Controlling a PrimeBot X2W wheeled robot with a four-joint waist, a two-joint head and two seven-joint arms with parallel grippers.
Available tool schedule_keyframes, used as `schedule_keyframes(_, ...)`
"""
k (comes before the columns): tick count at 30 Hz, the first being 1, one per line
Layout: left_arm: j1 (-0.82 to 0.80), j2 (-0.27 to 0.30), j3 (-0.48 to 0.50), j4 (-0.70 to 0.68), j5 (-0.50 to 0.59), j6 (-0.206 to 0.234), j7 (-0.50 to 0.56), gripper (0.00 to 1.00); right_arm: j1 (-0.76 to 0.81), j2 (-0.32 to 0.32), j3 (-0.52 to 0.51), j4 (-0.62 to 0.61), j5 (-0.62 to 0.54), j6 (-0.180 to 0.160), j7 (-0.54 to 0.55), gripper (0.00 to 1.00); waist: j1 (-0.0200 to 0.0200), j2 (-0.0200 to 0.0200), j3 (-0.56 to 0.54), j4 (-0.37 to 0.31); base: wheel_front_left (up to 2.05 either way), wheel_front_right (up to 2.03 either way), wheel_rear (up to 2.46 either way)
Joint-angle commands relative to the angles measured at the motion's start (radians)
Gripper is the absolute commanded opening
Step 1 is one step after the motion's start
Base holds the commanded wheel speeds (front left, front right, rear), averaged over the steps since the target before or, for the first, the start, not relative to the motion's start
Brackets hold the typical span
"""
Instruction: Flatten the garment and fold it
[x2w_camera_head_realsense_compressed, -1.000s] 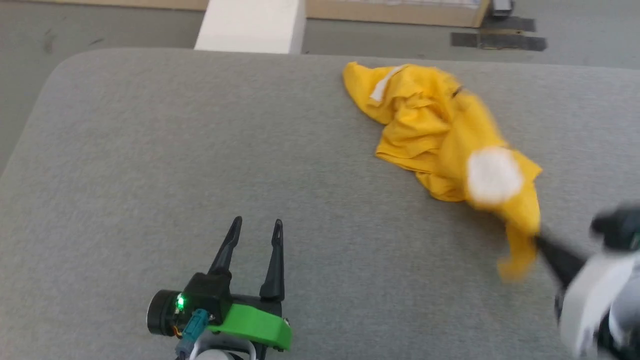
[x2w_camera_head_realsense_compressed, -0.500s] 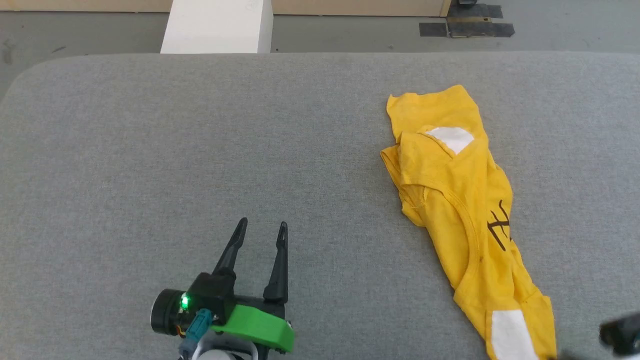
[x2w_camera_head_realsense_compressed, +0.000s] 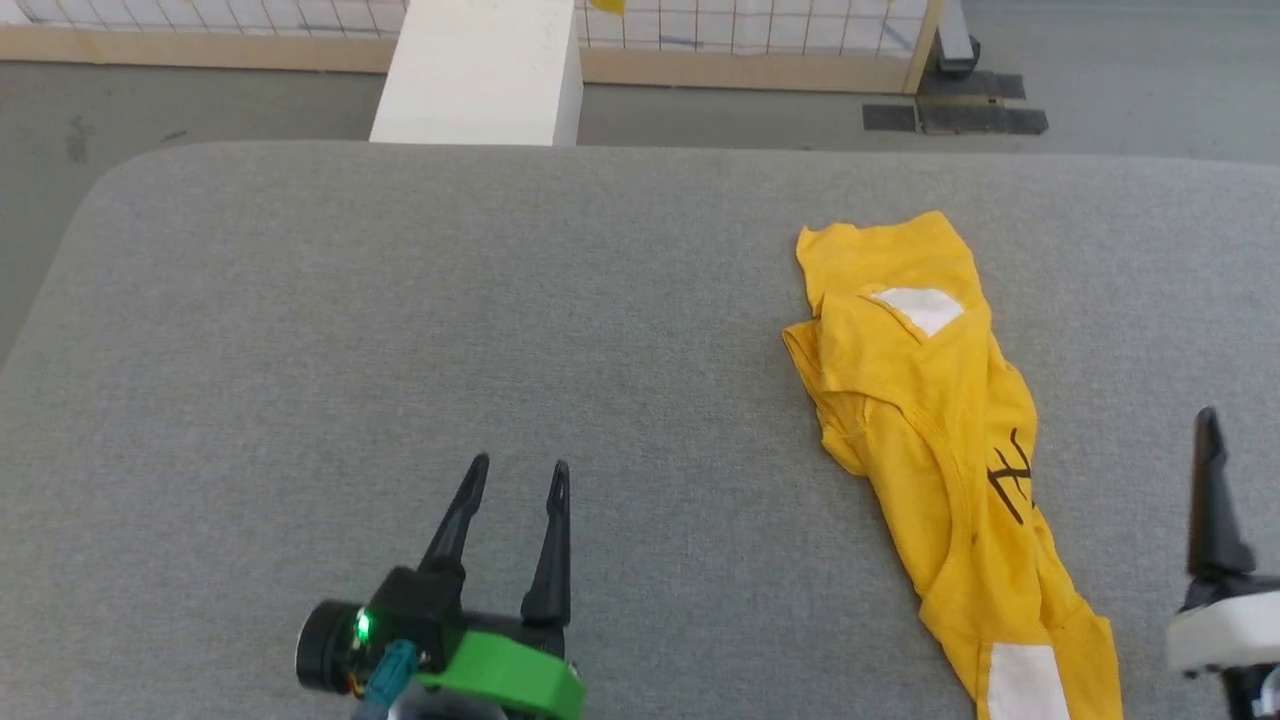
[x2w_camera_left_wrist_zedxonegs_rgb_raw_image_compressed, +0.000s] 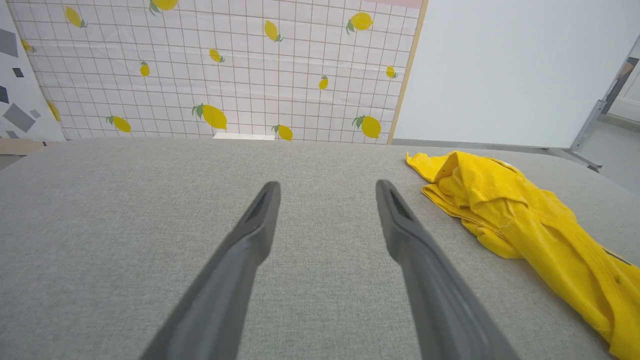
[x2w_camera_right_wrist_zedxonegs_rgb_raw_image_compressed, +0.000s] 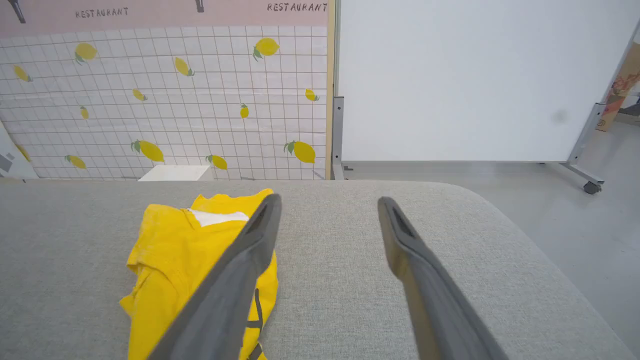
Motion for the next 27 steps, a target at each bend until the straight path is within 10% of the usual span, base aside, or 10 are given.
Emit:
schedule_keyframes(1,0.027,0.009,0.004,-0.004,0.013,0.001,-0.004,1.00,0.005,0.017,-0.006,0.018,-0.015,-0.001,-0.029,1.00,0.0000,-0.0001,-0.012,0.007,0.00,0.00,0.00)
schedule_keyframes(11,-0.098,0.072,0.001,-0.064,0.028,-0.063,0.082,1.00,0.026,0.040,-0.041,0.072,-0.011,-0.001,-0.092,1.00,0.0000,-0.0001,0.034,-0.020,0.00,0.00,0.00)
schedule_keyframes(18,-0.585,0.128,-0.057,-0.051,0.021,-0.199,0.338,1.00,-0.026,0.040,-0.053,0.028,0.003,-0.001,-0.091,1.00,0.0000,-0.0001,0.139,-0.040,0.00,0.00,0.00)
schedule_keyframes(27,-1.133,0.140,-0.294,0.283,-0.180,-0.220,0.527,1.00,-0.131,0.040,-0.031,-0.013,0.025,-0.001,-0.089,1.00,0.0000,-0.0001,0.326,-0.119,0.00,0.00,0.00)
